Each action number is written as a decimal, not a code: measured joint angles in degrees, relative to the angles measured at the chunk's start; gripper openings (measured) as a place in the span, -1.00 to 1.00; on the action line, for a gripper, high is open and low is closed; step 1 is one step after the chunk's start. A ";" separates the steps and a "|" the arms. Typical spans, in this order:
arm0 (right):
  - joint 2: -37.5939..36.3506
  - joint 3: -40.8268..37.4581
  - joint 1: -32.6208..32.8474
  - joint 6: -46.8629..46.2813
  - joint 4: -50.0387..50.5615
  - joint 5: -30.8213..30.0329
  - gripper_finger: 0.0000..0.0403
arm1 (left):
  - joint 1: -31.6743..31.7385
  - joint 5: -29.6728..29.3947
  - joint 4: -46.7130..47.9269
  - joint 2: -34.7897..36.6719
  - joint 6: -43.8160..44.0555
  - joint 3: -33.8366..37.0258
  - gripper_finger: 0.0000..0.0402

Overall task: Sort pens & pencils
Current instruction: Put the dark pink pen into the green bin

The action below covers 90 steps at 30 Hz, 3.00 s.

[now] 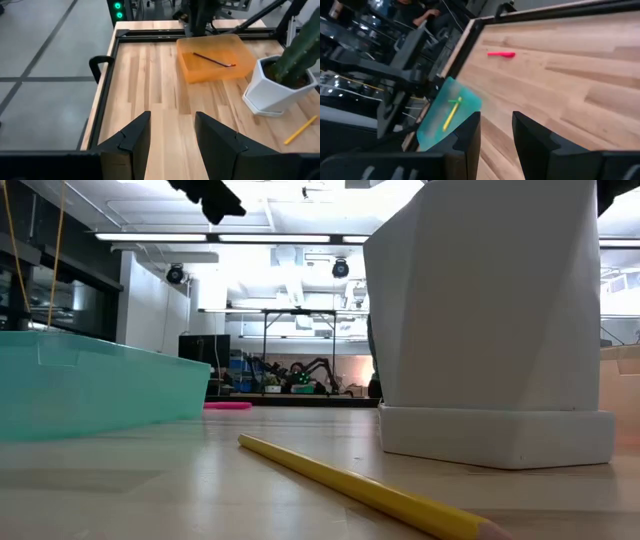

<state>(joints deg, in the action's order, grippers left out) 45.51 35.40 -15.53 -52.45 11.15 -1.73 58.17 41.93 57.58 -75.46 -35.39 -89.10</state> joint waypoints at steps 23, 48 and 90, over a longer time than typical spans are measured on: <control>9.70 0.00 -6.36 2.50 -14.60 9.61 -0.49 | 5.51 -20.98 -15.48 -0.26 1.26 27.64 -0.30; 10.76 0.00 -7.82 10.98 -14.40 14.96 -0.49 | -7.41 -34.05 -18.38 -14.08 5.93 31.20 -0.30; 10.67 0.00 -17.49 14.98 -15.75 22.77 -0.49 | 1.08 -31.37 -16.95 -22.26 2.30 28.63 -0.30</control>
<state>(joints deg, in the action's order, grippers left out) 56.18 35.40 -33.01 -37.47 -4.60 21.04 59.24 10.56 40.64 -97.72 -33.09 -60.47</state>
